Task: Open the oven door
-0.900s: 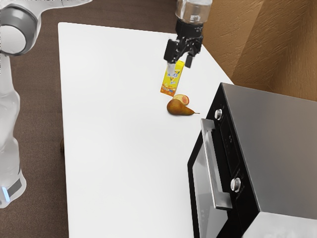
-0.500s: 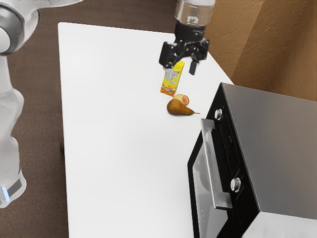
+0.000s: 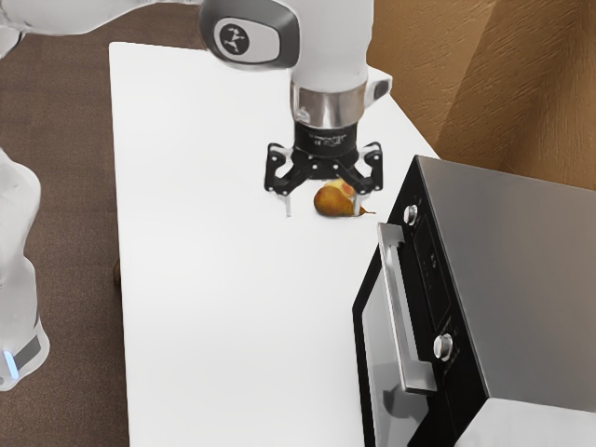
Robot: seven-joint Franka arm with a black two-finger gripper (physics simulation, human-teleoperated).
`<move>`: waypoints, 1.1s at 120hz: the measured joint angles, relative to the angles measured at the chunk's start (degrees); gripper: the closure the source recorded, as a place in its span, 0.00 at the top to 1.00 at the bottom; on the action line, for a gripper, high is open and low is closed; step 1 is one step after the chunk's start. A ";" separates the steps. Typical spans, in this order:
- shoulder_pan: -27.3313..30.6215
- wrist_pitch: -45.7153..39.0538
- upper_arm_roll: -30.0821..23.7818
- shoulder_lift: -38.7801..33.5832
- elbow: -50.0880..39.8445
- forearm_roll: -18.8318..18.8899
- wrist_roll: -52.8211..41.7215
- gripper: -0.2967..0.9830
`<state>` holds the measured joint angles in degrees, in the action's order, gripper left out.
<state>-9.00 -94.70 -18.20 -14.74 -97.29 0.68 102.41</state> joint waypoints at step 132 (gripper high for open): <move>0.59 -5.37 -3.41 5.33 1.75 -3.76 -0.24 0.77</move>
<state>-8.40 -100.07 -21.61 -9.41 -95.54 -3.08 102.17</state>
